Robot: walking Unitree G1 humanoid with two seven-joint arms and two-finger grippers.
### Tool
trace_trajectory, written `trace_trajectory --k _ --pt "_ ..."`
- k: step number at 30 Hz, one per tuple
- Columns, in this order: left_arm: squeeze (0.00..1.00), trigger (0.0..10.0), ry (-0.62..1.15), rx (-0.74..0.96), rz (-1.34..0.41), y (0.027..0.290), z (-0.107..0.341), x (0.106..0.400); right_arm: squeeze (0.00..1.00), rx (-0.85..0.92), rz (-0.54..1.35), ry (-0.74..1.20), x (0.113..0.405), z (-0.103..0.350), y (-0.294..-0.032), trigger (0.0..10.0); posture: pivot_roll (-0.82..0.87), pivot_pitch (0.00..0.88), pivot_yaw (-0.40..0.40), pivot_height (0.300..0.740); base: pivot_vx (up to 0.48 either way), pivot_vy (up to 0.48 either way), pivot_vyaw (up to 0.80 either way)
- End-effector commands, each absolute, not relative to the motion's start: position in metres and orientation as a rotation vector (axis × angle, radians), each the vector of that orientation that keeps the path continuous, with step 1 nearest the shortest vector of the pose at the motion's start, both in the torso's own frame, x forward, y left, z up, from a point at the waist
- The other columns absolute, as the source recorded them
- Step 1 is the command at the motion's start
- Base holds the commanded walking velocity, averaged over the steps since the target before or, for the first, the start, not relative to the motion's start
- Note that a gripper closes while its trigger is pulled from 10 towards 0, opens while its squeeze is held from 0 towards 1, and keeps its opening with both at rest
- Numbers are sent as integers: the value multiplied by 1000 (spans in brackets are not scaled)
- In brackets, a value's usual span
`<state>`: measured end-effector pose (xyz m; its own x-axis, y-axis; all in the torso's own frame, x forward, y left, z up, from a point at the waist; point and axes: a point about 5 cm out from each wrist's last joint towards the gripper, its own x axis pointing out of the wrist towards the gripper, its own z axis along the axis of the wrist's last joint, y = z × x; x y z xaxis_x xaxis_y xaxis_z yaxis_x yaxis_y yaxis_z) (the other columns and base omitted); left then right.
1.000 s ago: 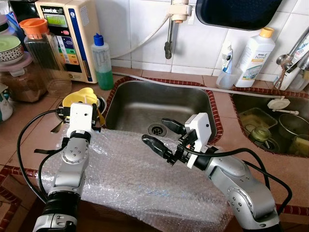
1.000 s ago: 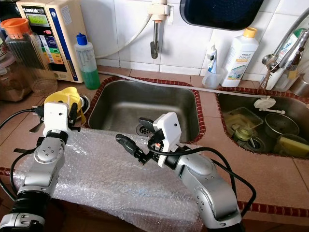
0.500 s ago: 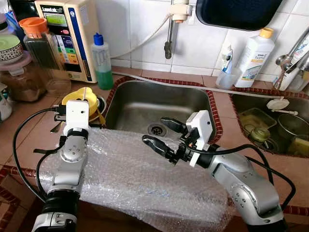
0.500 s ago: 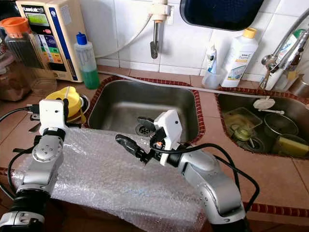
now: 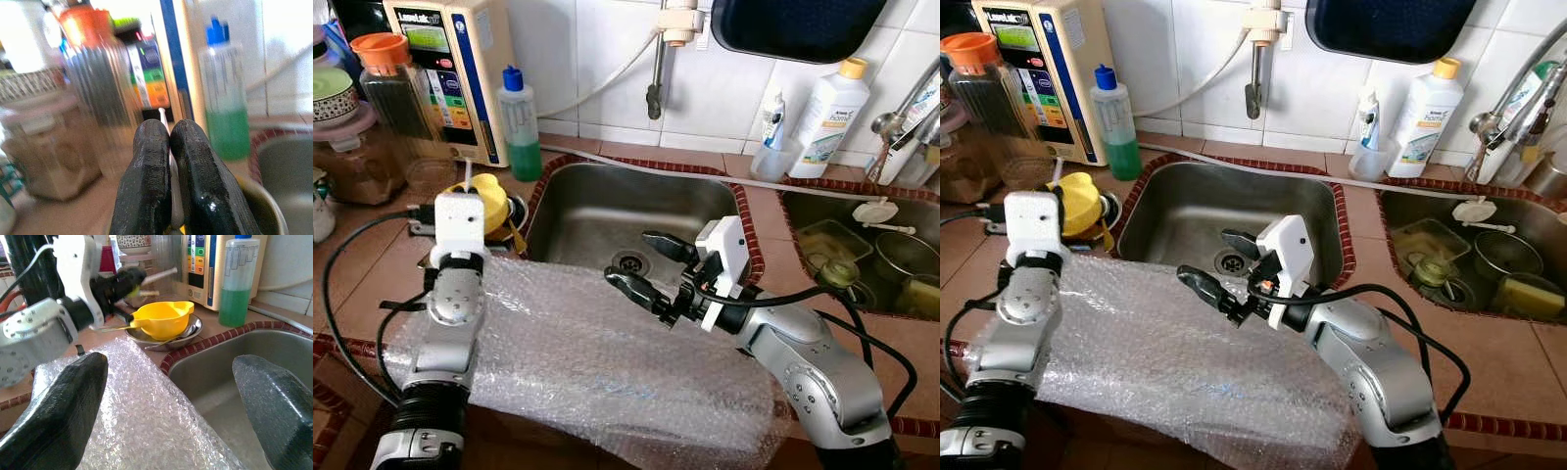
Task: Kitchen organization
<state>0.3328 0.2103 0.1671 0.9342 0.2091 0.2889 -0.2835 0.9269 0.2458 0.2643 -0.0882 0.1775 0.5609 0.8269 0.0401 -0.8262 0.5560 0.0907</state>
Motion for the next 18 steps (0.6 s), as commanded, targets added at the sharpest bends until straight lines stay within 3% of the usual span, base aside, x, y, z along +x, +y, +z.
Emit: trace_trajectory --k 1,3,4,12,13,17,18 --pt "0 353 -333 276 248 208 187 336 0 90 951 -11 268 182 -92 10000 -3 0 -50 740 0 0 0" --pt "0 235 -361 206 167 197 199 340 0 89 928 -21 271 183 -94 10000 -1 0 -51 740 0 0 0" --pt "0 1020 -381 134 112 188 208 342 0 91 895 -29 276 184 -96 10000 3 0 -54 740 0 0 0" --pt "0 1725 -430 -133 -75 154 241 344 0 102 771 -76 292 190 -102 10000 8 0 -53 740 0 0 0" --pt "0 2196 -414 -283 -154 142 249 343 0 121 732 -90 297 193 -104 10000 10 0 -52 740 0 0 0" --pt "0 2941 -379 -532 -278 124 256 339 0 193 651 -108 310 197 -108 10000 13 0 -49 740 0 0 0" --pt "0 4118 -368 -570 -307 119 256 338 0 214 629 -114 313 199 -108 10000 13 0 -49 740 0 0 0"
